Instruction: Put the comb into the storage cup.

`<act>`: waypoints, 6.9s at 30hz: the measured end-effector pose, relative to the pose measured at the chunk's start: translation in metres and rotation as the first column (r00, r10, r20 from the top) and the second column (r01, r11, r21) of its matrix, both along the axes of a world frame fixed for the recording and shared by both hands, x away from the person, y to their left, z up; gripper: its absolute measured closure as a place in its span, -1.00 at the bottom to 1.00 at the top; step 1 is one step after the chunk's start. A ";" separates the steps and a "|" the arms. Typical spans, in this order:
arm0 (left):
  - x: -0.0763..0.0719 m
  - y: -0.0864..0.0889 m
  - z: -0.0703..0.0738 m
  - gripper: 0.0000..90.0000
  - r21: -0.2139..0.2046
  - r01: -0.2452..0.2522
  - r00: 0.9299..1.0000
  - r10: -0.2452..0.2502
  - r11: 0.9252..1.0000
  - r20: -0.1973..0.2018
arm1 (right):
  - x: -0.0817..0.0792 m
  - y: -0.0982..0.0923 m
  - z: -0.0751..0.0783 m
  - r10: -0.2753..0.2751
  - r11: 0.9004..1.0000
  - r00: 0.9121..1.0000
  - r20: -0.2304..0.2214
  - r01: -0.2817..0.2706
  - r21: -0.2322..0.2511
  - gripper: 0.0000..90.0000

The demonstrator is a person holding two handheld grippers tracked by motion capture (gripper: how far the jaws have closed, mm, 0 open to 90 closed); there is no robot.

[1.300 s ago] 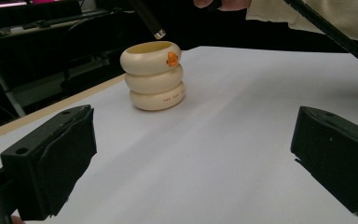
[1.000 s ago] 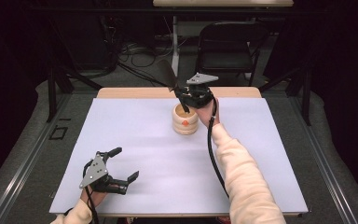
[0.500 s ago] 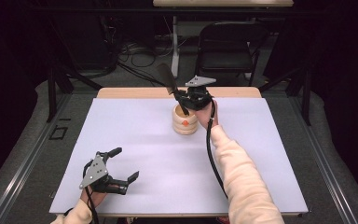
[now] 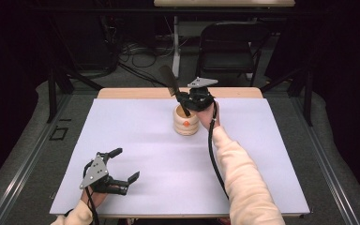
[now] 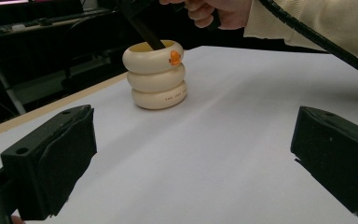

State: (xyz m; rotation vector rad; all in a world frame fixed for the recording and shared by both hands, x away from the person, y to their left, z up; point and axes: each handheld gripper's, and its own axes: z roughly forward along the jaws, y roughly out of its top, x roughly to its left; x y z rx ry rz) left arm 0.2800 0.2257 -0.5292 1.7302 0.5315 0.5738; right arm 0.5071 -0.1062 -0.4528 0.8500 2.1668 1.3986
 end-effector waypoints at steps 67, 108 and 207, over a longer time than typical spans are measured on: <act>-0.001 -0.002 0.000 -0.99 0.006 0.005 1.000 -0.005 1.000 0.003 | -0.004 0.003 -0.030 0.016 0.977 0.999 -0.051 -0.027 -0.210 0.60; 0.001 -0.004 0.000 -1.00 0.006 0.002 1.000 -0.002 1.000 -0.004 | -0.016 -0.016 -0.003 0.016 0.983 0.996 -0.087 -0.031 -0.178 -0.56; -0.002 -0.002 0.000 -1.00 0.023 0.000 1.000 0.000 1.000 -0.006 | -0.198 -0.097 -0.037 0.085 0.991 0.994 -0.070 -0.091 -0.096 -1.00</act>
